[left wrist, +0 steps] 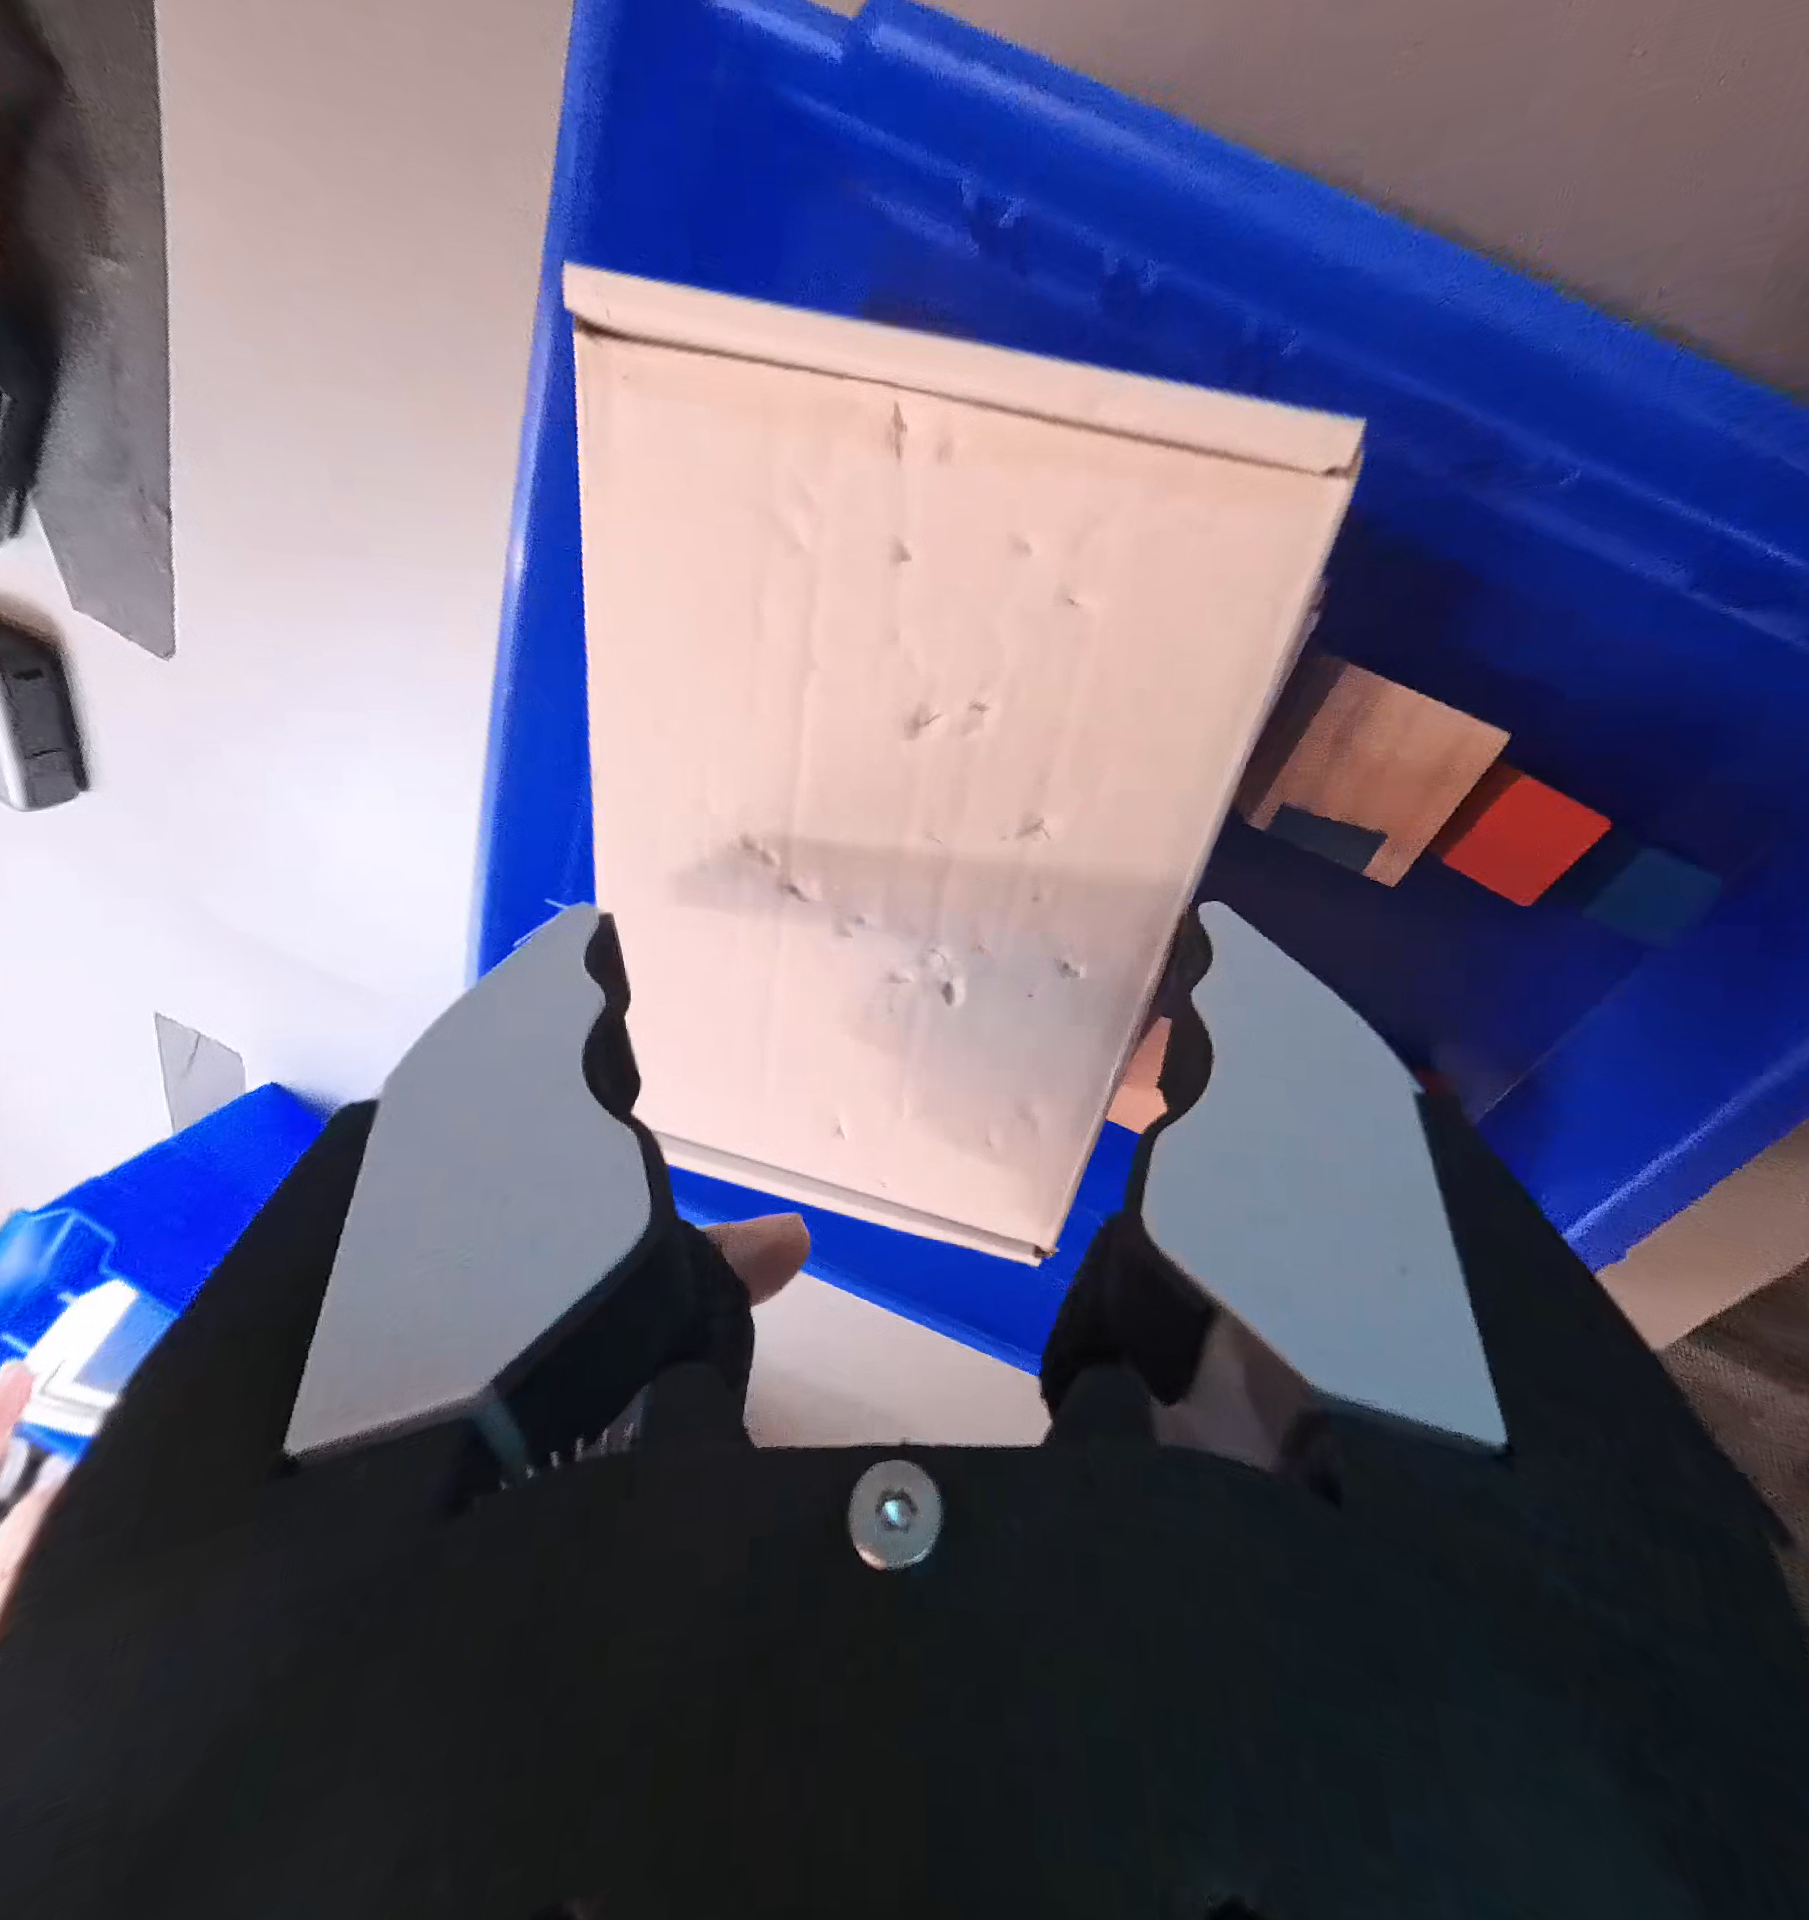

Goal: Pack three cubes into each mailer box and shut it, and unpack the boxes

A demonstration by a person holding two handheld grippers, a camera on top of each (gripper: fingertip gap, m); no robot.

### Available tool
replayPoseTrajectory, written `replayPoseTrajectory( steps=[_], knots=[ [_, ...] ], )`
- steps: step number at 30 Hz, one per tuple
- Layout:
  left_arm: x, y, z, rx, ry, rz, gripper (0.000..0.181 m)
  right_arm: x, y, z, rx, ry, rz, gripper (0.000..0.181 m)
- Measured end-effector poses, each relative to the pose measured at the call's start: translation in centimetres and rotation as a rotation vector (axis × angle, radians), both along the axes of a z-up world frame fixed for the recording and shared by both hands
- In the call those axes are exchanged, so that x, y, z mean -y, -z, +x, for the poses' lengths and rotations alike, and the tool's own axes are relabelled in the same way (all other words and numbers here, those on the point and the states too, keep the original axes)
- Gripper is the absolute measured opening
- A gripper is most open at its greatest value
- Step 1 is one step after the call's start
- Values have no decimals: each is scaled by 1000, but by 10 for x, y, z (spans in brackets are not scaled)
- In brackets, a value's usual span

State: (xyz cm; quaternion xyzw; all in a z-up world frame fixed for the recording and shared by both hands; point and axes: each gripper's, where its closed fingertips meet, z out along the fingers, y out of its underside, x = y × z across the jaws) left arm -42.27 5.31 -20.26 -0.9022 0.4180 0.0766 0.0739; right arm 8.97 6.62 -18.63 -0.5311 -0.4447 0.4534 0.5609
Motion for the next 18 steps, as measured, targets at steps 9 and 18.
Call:
replayPoseTrajectory(
  steps=[9, 18],
  knots=[
    [0, 20, -4, 73, -110, -135, 127, -1, 0, 1, -5, 3, -4, 99],
    [9, 27, 0, 39, -63, -136, 132, -2, 0, 1, -10, 7, -14, 96]
  ],
)
